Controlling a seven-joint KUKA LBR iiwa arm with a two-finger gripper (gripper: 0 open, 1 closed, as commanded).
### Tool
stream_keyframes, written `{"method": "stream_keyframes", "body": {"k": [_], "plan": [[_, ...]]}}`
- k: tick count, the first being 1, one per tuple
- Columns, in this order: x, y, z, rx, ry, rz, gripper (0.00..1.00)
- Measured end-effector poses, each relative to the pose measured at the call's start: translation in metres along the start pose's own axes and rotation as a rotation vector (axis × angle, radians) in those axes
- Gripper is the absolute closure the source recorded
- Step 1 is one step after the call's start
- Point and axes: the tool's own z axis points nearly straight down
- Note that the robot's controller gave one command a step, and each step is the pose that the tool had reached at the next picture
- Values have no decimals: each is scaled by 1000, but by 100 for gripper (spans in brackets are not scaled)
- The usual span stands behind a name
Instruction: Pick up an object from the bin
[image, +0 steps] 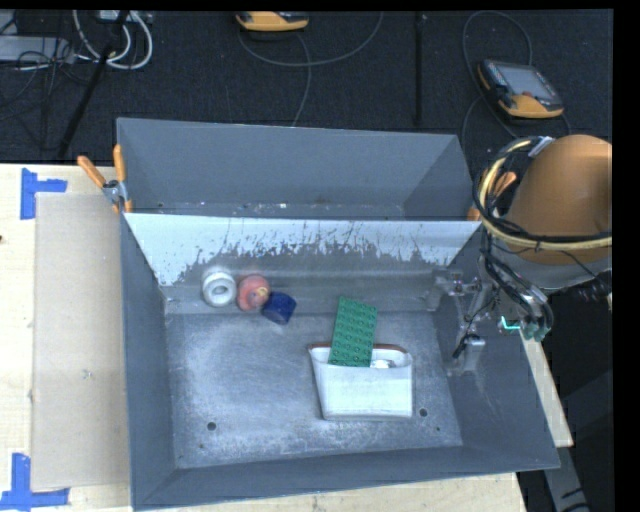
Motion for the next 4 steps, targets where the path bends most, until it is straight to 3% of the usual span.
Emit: {"method": "stream_keyframes", "body": {"k": [1,2,3,4], "plan": [[4,36,142,4,9,-133,0],[1,37,137,4,-3,-135,100],[23,48,54,2,-13,-120,100],[2,40,-34,3,-17,-111,100]]}}
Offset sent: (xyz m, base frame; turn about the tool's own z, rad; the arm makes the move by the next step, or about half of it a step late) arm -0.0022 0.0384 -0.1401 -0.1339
